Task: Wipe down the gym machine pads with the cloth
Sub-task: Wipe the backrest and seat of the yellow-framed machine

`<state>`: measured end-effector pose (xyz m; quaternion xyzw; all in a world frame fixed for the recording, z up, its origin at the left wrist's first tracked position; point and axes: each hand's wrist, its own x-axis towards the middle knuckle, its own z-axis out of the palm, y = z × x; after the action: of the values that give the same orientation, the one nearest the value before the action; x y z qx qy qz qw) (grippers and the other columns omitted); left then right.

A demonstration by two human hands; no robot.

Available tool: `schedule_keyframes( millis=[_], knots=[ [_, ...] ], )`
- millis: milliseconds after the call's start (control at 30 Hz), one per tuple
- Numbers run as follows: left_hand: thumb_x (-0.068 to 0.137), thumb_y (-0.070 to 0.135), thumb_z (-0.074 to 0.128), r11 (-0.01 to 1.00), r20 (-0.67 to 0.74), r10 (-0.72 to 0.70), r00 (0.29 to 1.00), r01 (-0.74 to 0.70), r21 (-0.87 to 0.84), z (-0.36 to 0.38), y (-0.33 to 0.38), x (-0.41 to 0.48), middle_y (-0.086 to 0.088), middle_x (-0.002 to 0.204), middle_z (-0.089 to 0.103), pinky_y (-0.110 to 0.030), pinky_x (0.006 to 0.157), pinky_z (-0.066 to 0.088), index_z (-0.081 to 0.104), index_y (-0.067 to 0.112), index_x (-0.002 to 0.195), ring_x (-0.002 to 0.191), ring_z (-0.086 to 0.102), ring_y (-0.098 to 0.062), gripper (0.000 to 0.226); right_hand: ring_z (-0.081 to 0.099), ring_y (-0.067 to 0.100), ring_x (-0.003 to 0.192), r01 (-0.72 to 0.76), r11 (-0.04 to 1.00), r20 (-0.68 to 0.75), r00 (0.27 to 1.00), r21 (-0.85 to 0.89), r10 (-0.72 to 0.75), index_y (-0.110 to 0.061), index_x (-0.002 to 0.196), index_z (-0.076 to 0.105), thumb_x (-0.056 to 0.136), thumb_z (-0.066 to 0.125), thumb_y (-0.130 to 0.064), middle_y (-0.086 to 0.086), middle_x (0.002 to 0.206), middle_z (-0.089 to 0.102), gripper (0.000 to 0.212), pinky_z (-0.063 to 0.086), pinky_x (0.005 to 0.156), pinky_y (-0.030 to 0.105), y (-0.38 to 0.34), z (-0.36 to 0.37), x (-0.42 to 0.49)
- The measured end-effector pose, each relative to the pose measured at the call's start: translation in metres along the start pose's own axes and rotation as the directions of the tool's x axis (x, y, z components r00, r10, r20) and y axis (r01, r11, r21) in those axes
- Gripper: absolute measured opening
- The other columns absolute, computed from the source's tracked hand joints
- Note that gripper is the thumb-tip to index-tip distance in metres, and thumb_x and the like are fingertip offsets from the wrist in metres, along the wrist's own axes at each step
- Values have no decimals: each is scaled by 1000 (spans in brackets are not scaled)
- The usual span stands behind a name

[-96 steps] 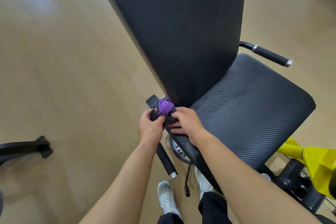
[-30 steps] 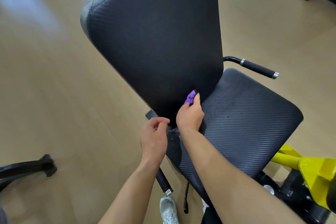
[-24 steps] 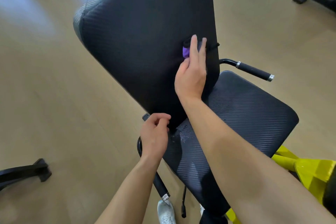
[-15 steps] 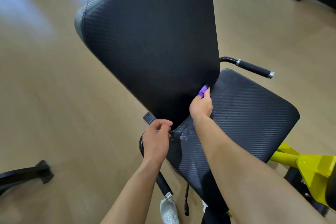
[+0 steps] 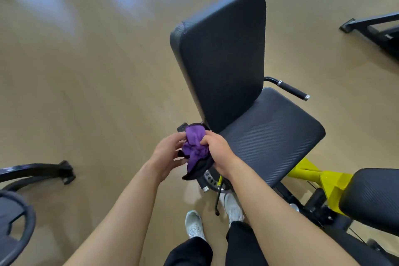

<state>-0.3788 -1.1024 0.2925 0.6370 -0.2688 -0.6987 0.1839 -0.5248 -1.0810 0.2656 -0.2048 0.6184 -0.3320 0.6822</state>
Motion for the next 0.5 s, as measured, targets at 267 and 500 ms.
schedule_keyframes(
  millis=[267,500],
  knots=[
    [93,11,67,974,-67,214,975,-207,98,-9,-11,-84,-1,75,65,-31,68,53,66,12,95,57,61,-8,1,68,33,95,-9,1000,61,998,16,8,-12,105,68,84,51,-13,18,100,73,28,51,100,51,-7,18,-88],
    [79,20,67,895,-219,444,869,-417,161,-19,-4,-154,2,73,66,-24,69,52,65,19,77,71,60,-16,3,51,21,73,186,888,104,982,-420,-156,-14,84,58,90,62,-23,8,76,55,12,40,69,34,-19,20,-141]
  ],
)
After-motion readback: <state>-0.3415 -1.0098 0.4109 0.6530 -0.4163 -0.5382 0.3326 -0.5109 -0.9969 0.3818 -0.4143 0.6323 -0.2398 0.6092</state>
